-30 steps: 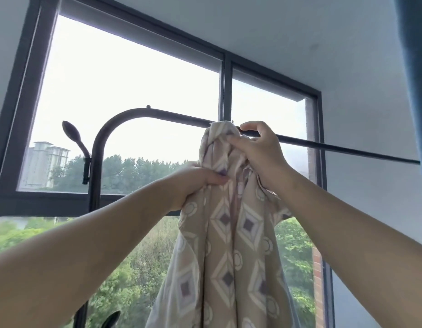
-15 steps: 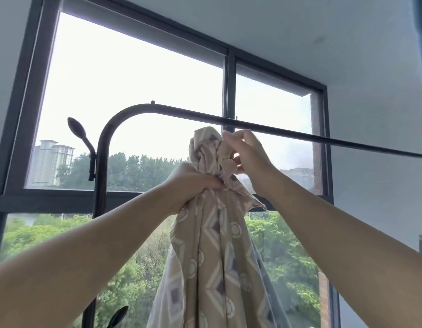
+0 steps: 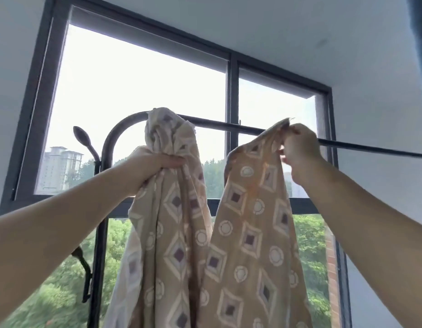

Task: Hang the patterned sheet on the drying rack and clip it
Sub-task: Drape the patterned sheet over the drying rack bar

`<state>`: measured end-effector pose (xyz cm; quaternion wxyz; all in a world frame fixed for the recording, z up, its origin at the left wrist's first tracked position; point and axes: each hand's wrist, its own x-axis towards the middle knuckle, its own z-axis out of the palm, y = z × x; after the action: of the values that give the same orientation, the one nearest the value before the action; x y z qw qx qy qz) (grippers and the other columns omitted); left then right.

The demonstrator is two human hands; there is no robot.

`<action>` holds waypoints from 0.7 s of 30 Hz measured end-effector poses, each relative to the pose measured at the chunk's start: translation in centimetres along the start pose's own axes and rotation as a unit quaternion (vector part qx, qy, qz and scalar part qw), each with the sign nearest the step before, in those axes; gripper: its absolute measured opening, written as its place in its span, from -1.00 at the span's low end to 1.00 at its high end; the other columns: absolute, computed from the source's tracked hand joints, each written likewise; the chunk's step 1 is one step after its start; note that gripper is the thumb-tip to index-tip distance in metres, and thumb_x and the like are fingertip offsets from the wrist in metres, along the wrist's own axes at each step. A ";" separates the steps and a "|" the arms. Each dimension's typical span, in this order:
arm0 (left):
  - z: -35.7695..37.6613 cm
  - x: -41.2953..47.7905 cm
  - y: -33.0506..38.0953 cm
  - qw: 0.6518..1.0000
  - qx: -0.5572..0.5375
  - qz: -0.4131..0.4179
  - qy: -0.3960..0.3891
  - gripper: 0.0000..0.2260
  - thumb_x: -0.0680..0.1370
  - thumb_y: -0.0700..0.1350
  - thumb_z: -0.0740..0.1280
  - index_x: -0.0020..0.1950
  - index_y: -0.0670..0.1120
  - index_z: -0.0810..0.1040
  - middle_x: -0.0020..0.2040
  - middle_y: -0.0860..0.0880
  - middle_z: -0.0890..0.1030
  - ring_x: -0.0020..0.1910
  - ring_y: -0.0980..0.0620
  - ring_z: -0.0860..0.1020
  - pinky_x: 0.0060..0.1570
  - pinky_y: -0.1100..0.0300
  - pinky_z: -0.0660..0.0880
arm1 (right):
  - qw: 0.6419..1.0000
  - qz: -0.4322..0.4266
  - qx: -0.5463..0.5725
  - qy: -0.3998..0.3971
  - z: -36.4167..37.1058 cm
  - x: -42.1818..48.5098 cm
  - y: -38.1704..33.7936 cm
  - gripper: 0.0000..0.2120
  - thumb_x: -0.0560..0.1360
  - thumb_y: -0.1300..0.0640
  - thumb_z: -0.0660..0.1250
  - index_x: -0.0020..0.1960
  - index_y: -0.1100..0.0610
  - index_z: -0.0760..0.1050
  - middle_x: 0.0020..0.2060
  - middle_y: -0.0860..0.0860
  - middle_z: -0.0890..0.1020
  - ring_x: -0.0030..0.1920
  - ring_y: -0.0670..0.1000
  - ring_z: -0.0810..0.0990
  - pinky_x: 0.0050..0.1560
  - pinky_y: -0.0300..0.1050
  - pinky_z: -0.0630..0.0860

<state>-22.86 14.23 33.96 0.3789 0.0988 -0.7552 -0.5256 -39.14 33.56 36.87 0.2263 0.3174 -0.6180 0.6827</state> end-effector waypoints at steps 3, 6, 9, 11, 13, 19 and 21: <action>0.1 -0.4 0.3 0.999 0.035 -0.002 -0.025 -0.83 0.38 -0.21 0.48 -0.07 -0.19 0.60 -0.22 -0.14 0.68 -0.29 -0.11 0.66 -0.23 0.10 0.61 | 0.995 0.046 -0.039 -0.077 0.8 -0.9 1.0 -0.72 0.60 0.16 0.09 -0.27 0.08 0.36 -0.32 0.07 0.49 -0.33 0.05 0.48 -0.25 -0.09 0.41; 1.0 -0.6 0.2 0.999 0.015 -0.015 -0.031 -0.90 0.43 -0.20 0.44 -0.10 -0.17 0.59 -0.30 -0.10 0.68 -0.38 -0.06 0.64 -0.23 0.11 0.62 | 0.989 0.096 0.046 -0.107 0.9 -1.9 1.2 -0.75 0.61 0.17 0.13 -0.24 0.13 0.35 -0.29 0.10 0.47 -0.33 0.04 0.48 -0.30 -0.10 0.44; 1.4 -0.7 0.5 0.998 -0.002 -0.033 -0.044 -0.91 0.47 -0.14 0.40 -0.13 -0.16 0.58 -0.35 -0.08 0.67 -0.42 -0.04 0.63 -0.23 0.10 0.61 | 0.951 0.063 -0.064 -0.295 1.1 -3.6 1.3 -0.72 0.47 -0.10 0.34 -0.03 0.10 0.42 -0.02 0.15 0.59 -0.09 0.09 0.55 -0.07 -0.07 0.55; 1.6 -0.7 1.1 0.998 -0.004 -0.039 -0.055 -0.89 0.48 -0.12 0.38 -0.11 -0.16 0.58 -0.34 -0.09 0.67 -0.40 -0.04 0.63 -0.24 0.10 0.61 | 0.867 0.049 -0.238 -0.436 1.6 -4.8 1.5 -0.53 0.42 -0.14 0.38 0.16 0.16 0.45 0.15 0.15 0.56 0.03 0.12 0.58 0.10 -0.02 0.53; 1.5 -0.7 1.5 0.998 -0.010 -0.039 -0.048 -0.90 0.49 -0.13 0.37 -0.11 -0.16 0.56 -0.37 -0.07 0.66 -0.44 -0.02 0.63 -0.33 0.14 0.61 | 0.756 0.054 -0.400 -0.515 2.1 -5.4 2.1 -0.40 0.39 -0.11 0.42 0.31 0.20 0.43 0.23 0.11 0.54 0.14 0.12 0.60 0.17 -0.02 0.55; 1.9 -0.7 1.2 0.998 -0.029 -0.031 -0.048 -0.95 0.51 -0.19 0.35 -0.11 -0.17 0.56 -0.41 -0.07 0.66 -0.49 -0.01 0.63 -0.46 0.16 0.59 | 0.828 0.075 -0.244 -0.499 3.4 -5.3 3.3 -0.50 0.42 0.09 0.44 0.33 0.04 0.41 0.08 -0.02 0.55 -0.25 -0.15 0.58 -0.31 -0.32 0.53; 2.2 -0.6 1.2 0.998 -0.040 -0.026 -0.052 -0.96 0.51 -0.19 0.35 -0.12 -0.16 0.56 -0.39 -0.08 0.67 -0.47 -0.02 0.63 -0.45 0.15 0.60 | 0.834 0.093 -0.186 -0.512 4.0 -5.5 3.1 -0.76 0.45 0.15 0.42 0.10 0.03 0.53 -0.17 -0.06 0.61 -0.39 -0.18 0.60 -0.37 -0.34 0.54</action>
<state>-23.67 16.61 34.35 0.3296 0.0758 -0.7496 -0.5689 -36.87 29.62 30.96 -0.1319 0.5146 -0.7874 0.3127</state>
